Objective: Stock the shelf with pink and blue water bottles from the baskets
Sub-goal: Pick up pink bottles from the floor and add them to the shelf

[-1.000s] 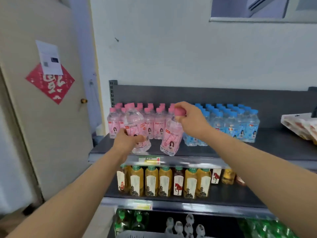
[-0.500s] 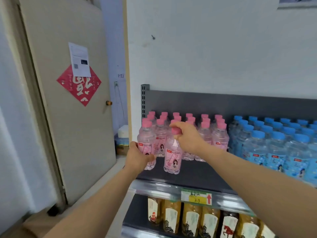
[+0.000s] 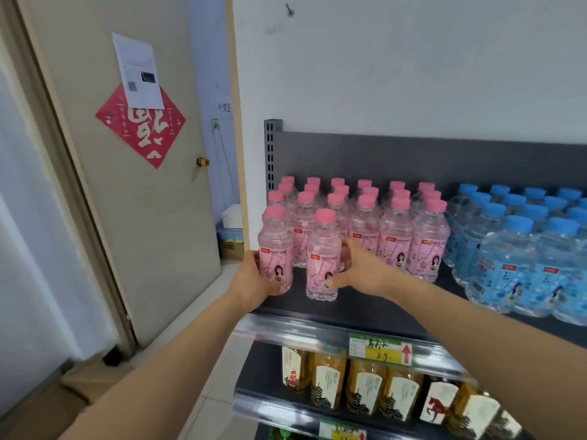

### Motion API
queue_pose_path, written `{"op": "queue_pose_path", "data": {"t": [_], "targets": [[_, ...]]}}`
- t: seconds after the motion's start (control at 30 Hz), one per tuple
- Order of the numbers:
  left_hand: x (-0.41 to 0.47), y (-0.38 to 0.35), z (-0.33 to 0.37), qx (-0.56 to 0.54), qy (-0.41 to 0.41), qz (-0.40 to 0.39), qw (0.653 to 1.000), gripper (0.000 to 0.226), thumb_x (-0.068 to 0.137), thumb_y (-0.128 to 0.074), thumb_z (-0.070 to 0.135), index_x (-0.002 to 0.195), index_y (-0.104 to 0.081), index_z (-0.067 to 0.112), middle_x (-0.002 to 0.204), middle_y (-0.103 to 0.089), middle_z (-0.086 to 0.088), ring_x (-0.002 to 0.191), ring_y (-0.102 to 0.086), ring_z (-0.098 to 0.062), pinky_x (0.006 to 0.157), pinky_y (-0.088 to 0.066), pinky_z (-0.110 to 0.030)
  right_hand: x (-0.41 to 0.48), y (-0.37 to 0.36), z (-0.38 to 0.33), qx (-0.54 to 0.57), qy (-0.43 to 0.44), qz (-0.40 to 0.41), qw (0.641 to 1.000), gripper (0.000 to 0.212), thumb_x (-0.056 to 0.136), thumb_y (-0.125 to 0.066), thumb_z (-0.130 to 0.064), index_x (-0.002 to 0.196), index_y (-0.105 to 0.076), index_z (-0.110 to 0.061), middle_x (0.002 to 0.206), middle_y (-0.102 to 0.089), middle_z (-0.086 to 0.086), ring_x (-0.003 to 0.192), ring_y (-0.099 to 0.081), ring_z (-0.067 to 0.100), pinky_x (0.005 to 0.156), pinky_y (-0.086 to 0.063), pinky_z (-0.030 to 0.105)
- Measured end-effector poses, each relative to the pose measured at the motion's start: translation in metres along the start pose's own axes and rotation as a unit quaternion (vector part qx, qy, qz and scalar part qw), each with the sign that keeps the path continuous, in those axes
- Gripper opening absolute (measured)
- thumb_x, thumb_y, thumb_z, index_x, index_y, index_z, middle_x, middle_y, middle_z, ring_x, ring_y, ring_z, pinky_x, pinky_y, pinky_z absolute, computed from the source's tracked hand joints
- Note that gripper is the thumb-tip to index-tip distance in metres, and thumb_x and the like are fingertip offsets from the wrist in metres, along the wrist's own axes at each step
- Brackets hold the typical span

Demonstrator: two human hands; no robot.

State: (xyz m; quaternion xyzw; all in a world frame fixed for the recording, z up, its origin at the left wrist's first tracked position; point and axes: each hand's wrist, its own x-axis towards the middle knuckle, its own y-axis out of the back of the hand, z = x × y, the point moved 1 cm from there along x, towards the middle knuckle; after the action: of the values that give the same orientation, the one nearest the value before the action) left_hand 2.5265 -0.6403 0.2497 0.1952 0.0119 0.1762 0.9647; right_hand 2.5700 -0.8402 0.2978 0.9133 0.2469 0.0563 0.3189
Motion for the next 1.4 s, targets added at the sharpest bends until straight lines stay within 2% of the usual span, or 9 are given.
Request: {"op": "queue_pose_path", "data": {"t": [0.23, 0.5, 0.67, 0.8, 0.93, 1.0, 1.07, 1.17, 1.4], "targets": [[0.007, 0.006, -0.005, 0.033, -0.005, 0.021, 0.999, 0.053, 0.071, -0.078, 0.000, 0.118, -0.052, 0.005, 0.114, -0.065, -0.008, 0.094, -0.059, -0.019, 0.085, -0.047, -0.028, 0.027, -0.021, 0.015, -0.048, -0.013, 0.045, 0.998, 0.068, 0.076, -0.076, -0.008, 0.134, -0.040, -0.008, 0.127, -0.057, 0.011, 0.115, -0.054, 0.026, 0.102, -0.043, 0.038], [0.027, 0.013, -0.011, 0.058, -0.018, 0.043, 0.997, 0.042, 0.075, -0.077, 0.009, 0.112, -0.057, 0.010, 0.099, -0.062, -0.001, 0.088, -0.058, -0.018, 0.082, -0.046, -0.027, 0.046, -0.042, 0.005, -0.015, 0.013, 0.083, 0.996, 0.056, 0.082, -0.070, -0.007, 0.132, -0.043, -0.005, 0.125, -0.057, 0.010, 0.101, -0.050, 0.015, 0.086, -0.038, 0.023], [0.032, 0.010, -0.013, 0.044, -0.009, 0.057, 0.997, 0.043, 0.074, -0.078, 0.011, 0.111, -0.056, 0.009, 0.098, -0.061, -0.001, 0.088, -0.057, -0.019, 0.083, -0.048, -0.030, 0.048, -0.046, 0.004, 0.005, 0.008, 0.092, 0.996, 0.049, 0.082, -0.070, -0.005, 0.126, -0.049, -0.003, 0.105, -0.056, 0.002, 0.095, -0.050, 0.012, 0.082, -0.039, 0.021], [0.031, 0.012, -0.013, 0.058, -0.009, 0.042, 0.997, 0.045, 0.075, -0.078, 0.013, 0.113, -0.055, 0.009, 0.099, -0.060, 0.001, 0.091, -0.057, -0.018, 0.086, -0.048, -0.032, 0.044, -0.048, 0.005, -0.021, -0.004, 0.092, 0.996, 0.051, 0.082, -0.069, -0.003, 0.129, -0.046, -0.006, 0.112, -0.058, 0.005, 0.097, -0.050, 0.014, 0.092, -0.044, 0.026], [0.022, 0.017, -0.009, 0.073, -0.011, 0.068, 0.995, 0.037, 0.078, -0.075, 0.013, 0.107, -0.052, 0.011, 0.093, -0.057, 0.002, 0.084, -0.055, -0.016, 0.071, -0.045, -0.023, 0.030, -0.043, 0.004, -0.046, -0.005, 0.083, 0.995, 0.053, 0.086, -0.062, 0.001, 0.135, -0.042, -0.005, 0.119, -0.057, 0.009, 0.100, -0.049, 0.014, 0.089, -0.041, 0.021], [0.010, 0.018, -0.001, 0.074, -0.040, 0.111, 0.990, 0.029, 0.081, -0.072, 0.014, 0.101, -0.052, 0.011, 0.087, -0.056, 0.002, 0.081, -0.054, -0.016, 0.059, -0.040, -0.017, 0.019, -0.037, 0.004, -0.058, 0.003, 0.094, 0.994, 0.050, 0.088, -0.062, -0.005, 0.135, -0.044, -0.006, 0.130, -0.054, 0.009, 0.111, -0.051, 0.017, 0.095, -0.039, 0.023], [-0.009, 0.015, 0.012, 0.084, -0.084, 0.125, 0.985, 0.023, 0.083, -0.069, 0.014, 0.099, -0.051, 0.013, 0.084, -0.054, 0.004, 0.080, -0.053, -0.014, 0.060, -0.039, -0.015, 0.004, -0.032, 0.003, -0.066, 0.010, 0.108, 0.992, 0.047, 0.090, -0.061, -0.012, 0.134, -0.046, -0.008, 0.133, -0.053, 0.008, 0.120, -0.050, 0.020, 0.101, -0.038, 0.027], [-0.043, -0.001, 0.036, 0.137, -0.174, 0.067, 0.973, 0.024, 0.084, -0.068, 0.016, 0.103, -0.054, 0.016, 0.093, -0.055, 0.004, 0.085, -0.053, -0.012, 0.075, -0.042, -0.021, -0.029, -0.021, 0.003, -0.114, 0.022, 0.129, 0.985, 0.045, 0.092, -0.059, -0.022, 0.134, -0.049, -0.010, 0.133, -0.054, 0.007, 0.121, -0.051, 0.020, 0.103, -0.041, 0.032], [-0.127, -0.069, 0.093, 0.244, -0.351, -0.096, 0.899, 0.031, 0.088, -0.063, 0.023, 0.118, -0.057, 0.017, 0.113, -0.055, 0.004, 0.104, -0.051, -0.009, 0.092, -0.040, -0.022, -0.157, 0.024, 0.021, -0.308, 0.014, 0.189, 0.932, 0.047, 0.093, -0.055, -0.035, 0.134, -0.049, -0.014, 0.135, -0.051, 0.004, 0.125, -0.043, 0.021, 0.103, -0.037, 0.033]]}}
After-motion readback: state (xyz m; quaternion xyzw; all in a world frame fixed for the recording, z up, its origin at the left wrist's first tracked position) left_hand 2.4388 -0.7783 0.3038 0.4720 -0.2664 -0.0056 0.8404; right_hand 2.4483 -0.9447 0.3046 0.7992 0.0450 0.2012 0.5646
